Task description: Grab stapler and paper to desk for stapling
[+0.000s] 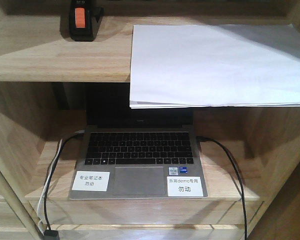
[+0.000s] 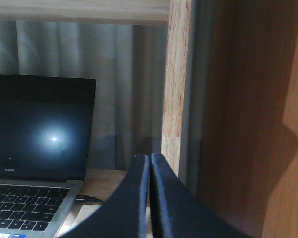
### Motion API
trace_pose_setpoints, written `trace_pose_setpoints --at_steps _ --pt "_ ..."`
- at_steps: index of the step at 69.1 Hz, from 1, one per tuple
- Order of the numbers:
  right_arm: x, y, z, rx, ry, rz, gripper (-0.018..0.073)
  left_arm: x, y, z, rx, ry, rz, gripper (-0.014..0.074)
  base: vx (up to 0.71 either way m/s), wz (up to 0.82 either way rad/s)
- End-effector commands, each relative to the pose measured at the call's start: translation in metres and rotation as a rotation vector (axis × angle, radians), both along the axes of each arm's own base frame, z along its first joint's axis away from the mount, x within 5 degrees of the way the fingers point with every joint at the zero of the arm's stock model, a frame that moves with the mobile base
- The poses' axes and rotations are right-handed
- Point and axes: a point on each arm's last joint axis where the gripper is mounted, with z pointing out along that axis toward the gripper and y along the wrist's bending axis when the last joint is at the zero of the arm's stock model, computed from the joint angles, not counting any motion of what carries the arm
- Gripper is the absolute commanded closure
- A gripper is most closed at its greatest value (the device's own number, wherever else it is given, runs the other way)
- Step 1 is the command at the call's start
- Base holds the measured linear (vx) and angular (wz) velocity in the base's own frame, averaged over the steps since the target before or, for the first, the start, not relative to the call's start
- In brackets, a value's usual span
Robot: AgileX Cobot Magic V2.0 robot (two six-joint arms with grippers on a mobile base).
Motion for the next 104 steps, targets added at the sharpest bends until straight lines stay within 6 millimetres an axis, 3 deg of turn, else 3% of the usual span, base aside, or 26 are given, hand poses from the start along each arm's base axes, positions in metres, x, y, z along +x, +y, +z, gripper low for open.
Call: trace_pose_setpoints --at_steps 1,31,46,56,69,78,92,104 --pt "-0.002 0.0 0.006 -0.006 -0.081 0.003 0.0569 -0.001 -0.001 0.004 -0.013 -0.069 -0.01 0.0603 0.0 0.0" --pt "-0.002 0.0 0.006 -0.006 -0.081 0.003 0.0569 -0.001 -0.001 0.004 -0.012 -0.08 -0.01 0.0603 0.0 0.0" --pt "-0.002 0.0 0.006 -0.006 -0.081 0.003 0.0569 -0.004 -0.001 0.025 -0.013 -0.308 -0.02 0.0603 0.0 0.0" --pt "-0.002 0.0 0.006 -0.006 -0.081 0.003 0.0569 -0.014 -0.001 0.053 -0.101 -0.508 -0.04 0.0603 0.0 0.0" --pt "-0.002 0.0 0.006 -0.006 -0.081 0.003 0.0569 -0.025 -0.001 0.097 -0.126 -0.591 -0.054 0.0603 0.0 0.0" --pt "-0.002 0.0 0.006 -0.006 -0.081 0.003 0.0569 -0.025 -0.001 0.13 -0.119 -0.55 -0.048 0.0603 0.0 0.0" --pt "-0.002 0.0 0.006 -0.006 -0.081 0.003 0.0569 -0.005 0.0 0.178 -0.116 -0.319 -0.024 0.0603 0.0 0.0" --pt "-0.002 0.0 0.006 -0.006 -0.081 0.003 0.0569 0.011 -0.001 0.197 -0.139 -0.188 -0.019 0.0603 0.0 0.0"
